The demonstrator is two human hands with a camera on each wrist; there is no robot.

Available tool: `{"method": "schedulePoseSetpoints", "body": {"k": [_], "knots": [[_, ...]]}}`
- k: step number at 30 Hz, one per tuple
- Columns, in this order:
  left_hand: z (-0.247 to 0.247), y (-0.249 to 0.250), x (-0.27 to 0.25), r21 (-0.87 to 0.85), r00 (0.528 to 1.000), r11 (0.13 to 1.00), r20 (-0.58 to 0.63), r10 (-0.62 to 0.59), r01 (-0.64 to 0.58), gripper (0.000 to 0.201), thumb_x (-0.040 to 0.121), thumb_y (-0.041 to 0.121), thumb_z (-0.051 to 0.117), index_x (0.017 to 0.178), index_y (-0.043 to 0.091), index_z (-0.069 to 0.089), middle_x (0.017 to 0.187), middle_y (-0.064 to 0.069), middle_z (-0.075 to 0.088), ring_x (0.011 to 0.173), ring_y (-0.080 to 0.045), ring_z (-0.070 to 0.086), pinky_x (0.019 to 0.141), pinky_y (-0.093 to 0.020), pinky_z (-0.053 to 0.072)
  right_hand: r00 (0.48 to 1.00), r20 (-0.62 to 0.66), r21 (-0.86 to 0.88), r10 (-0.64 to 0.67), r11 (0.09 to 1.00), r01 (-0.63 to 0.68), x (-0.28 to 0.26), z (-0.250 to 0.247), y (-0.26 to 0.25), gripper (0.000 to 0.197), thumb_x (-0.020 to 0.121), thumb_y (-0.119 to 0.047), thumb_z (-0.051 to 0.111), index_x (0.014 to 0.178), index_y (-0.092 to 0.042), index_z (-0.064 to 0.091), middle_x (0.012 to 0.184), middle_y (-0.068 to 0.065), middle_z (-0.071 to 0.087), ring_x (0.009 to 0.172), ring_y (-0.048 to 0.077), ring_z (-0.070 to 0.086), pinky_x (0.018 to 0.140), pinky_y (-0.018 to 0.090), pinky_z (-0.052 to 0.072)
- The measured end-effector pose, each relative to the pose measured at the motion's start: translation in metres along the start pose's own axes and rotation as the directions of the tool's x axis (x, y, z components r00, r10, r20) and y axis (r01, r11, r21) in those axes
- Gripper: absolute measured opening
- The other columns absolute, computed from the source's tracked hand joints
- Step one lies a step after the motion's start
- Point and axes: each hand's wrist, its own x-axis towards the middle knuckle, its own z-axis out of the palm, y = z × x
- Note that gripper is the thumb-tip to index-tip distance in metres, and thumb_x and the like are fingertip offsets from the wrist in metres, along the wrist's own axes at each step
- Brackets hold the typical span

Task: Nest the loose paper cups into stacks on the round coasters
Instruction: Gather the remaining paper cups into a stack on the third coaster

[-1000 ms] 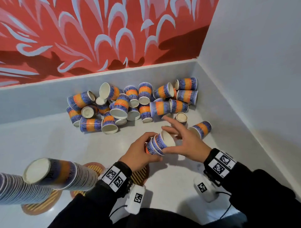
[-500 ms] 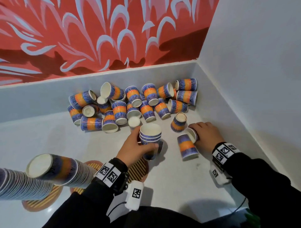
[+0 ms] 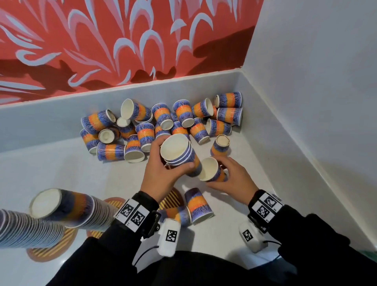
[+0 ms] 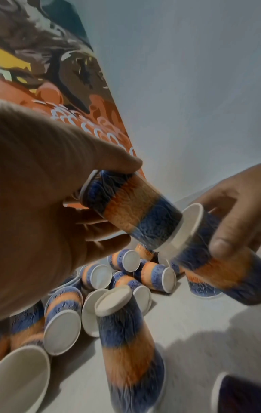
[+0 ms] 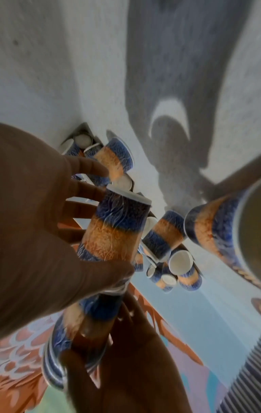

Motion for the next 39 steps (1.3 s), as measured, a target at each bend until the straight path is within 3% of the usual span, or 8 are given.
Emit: {"method": "schedulePoseSetpoints", "body": {"k": [4,10,14,17,24,27,34,39], "knots": [[0.006,0.007,-0.002,0.079,0.991,0.996,0.127,0.034,-0.044,0.084,0.073,0.017,0.096,0.14,0.029,0.046,0.128,0.024,0.06,0.126,-0.003,0.06,0.105,-0.029,0.053,0.997,0.041,0.065,-0.07,0.996,0.067,0.0,0.005,-0.018,0.069,0.074,-0.021,0.095,0.133,-0.033,0.061,0.124,-0.014,0.069,0.115,-0.002,0.062,0.09,0.007,0.045],[-0.011,0.001,-0.01,0.225,0.967,0.974,0.248,-0.06,0.003,0.106,0.07,0.042,0.096,0.154,0.049,0.033,0.147,0.013,0.054,0.131,0.0,0.055,0.106,-0.028,0.05,0.994,0.074,0.099,-0.083,0.992,0.076,-0.007,0.011,-0.023,0.071,0.075,-0.024,0.095,0.137,-0.03,0.061,0.123,-0.014,0.07,0.114,0.0,0.063,0.088,0.007,0.044],[-0.024,0.007,-0.014,0.39,0.911,0.902,0.412,0.009,-0.186,0.11,0.07,0.03,0.094,0.157,0.052,0.03,0.155,0.013,0.042,0.138,-0.004,0.047,0.109,-0.032,0.048,0.984,0.122,0.052,-0.131,0.991,0.125,-0.007,0.013,-0.031,0.077,0.071,-0.048,0.092,0.14,-0.035,0.06,0.124,-0.01,0.066,0.116,0.005,0.062,0.093,0.02,0.049],[-0.029,0.011,-0.016,0.481,0.857,0.816,0.515,0.032,-0.319,0.093,0.068,0.043,0.075,0.153,0.049,0.04,0.152,0.01,0.039,0.141,-0.006,0.041,0.111,-0.025,0.042,0.97,0.194,0.003,-0.147,0.989,0.149,-0.004,0.013,-0.039,0.078,0.071,-0.053,0.092,0.14,-0.035,0.06,0.118,-0.007,0.062,0.111,0.005,0.06,0.097,0.028,0.05],[-0.055,-0.009,-0.021,0.684,0.881,0.652,0.47,-0.054,-0.325,0.084,0.066,0.055,0.066,0.147,0.041,0.046,0.137,0.006,0.052,0.122,-0.017,0.054,0.099,-0.042,0.049,0.974,0.161,0.218,-0.158,0.968,0.121,-0.001,0.024,-0.049,0.067,0.078,-0.022,0.094,0.136,-0.033,0.063,0.108,-0.004,0.067,0.098,0.01,0.063,0.082,0.019,0.052],[-0.069,-0.028,-0.03,0.776,0.912,0.551,0.406,-0.065,-0.306,0.08,0.067,0.05,0.073,0.142,0.043,0.044,0.13,0.007,0.057,0.114,-0.018,0.056,0.094,-0.043,0.049,0.984,0.141,0.345,-0.106,0.937,0.052,-0.001,0.032,-0.049,0.061,0.079,-0.015,0.092,0.132,-0.031,0.065,0.108,-0.002,0.07,0.103,0.017,0.067,0.084,0.029,0.059],[-0.087,-0.075,-0.058,0.591,0.966,0.806,0.187,-0.18,0.036,0.069,0.065,0.041,0.082,0.126,0.038,0.049,0.116,0.013,0.065,0.103,-0.009,0.066,0.09,-0.044,0.057,0.95,0.268,-0.225,0.158,0.969,-0.098,-0.005,0.041,-0.02,0.074,0.075,-0.037,0.092,0.14,-0.028,0.056,0.13,-0.002,0.053,0.124,0.02,0.055,0.104,0.036,0.048],[-0.082,-0.089,-0.057,0.4,0.958,0.901,0.144,-0.246,0.172,0.085,0.066,0.038,0.084,0.138,0.05,0.041,0.131,0.016,0.058,0.108,0.005,0.064,0.094,-0.023,0.052,0.907,0.284,-0.274,0.311,0.933,-0.234,-0.007,0.047,-0.007,0.078,0.078,-0.041,0.089,0.142,-0.024,0.049,0.135,0.002,0.056,0.122,0.02,0.057,0.101,0.034,0.047]]}}
